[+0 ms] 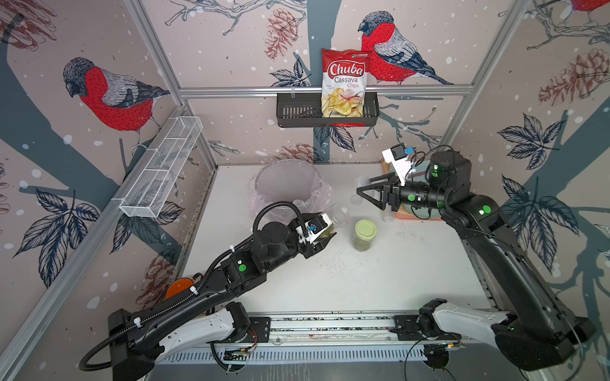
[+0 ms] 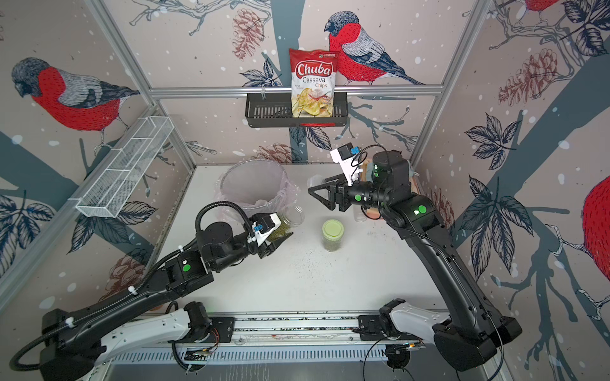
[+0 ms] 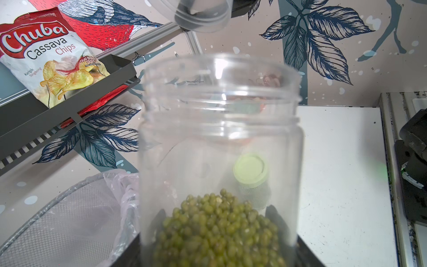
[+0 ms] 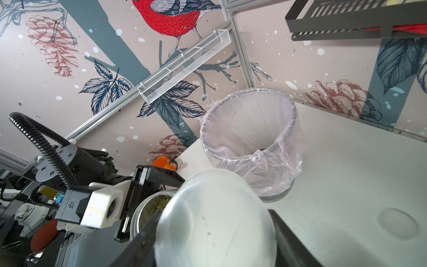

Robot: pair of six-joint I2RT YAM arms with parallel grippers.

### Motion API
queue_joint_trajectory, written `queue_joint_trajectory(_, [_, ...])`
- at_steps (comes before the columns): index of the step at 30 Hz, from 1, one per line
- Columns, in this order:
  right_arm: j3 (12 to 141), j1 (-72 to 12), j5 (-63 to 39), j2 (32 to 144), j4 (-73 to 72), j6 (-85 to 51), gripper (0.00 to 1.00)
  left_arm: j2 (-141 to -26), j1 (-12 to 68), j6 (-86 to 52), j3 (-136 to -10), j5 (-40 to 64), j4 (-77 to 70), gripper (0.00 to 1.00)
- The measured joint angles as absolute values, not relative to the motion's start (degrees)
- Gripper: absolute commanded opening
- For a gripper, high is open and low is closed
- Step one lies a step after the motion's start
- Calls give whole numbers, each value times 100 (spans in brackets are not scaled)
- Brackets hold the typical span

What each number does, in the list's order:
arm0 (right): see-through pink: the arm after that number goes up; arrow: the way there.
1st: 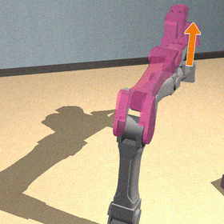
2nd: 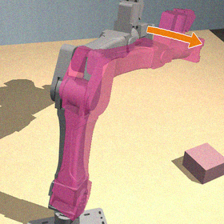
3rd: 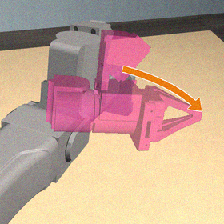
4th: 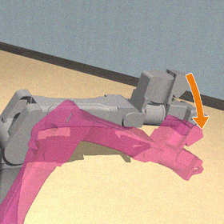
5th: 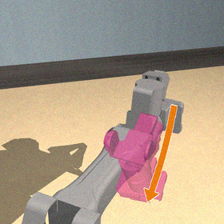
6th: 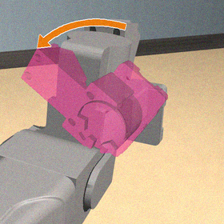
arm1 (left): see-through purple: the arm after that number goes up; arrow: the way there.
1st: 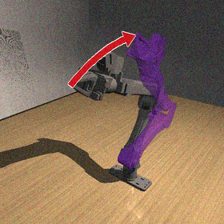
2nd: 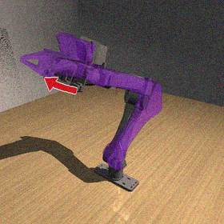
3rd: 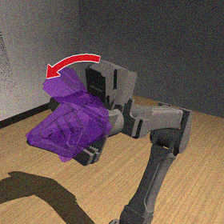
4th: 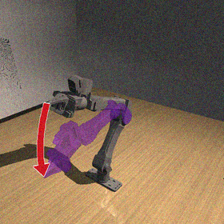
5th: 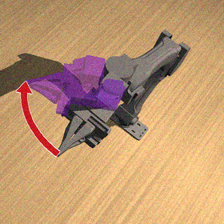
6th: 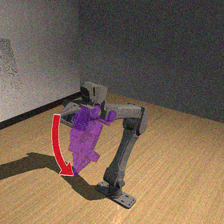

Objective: Empty moldy mung beans from jars
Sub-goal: Open the lid of the jar, then place the lid at the center of the board.

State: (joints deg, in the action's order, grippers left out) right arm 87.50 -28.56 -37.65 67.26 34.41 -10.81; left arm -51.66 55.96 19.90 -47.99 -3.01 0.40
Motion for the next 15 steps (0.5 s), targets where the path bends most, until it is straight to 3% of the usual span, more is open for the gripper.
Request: queue_joint_trajectory(15, [8639,-1977,-3892,7024,3002,-1363,64,-5065,5596,1979,-4727,-303,40,13])
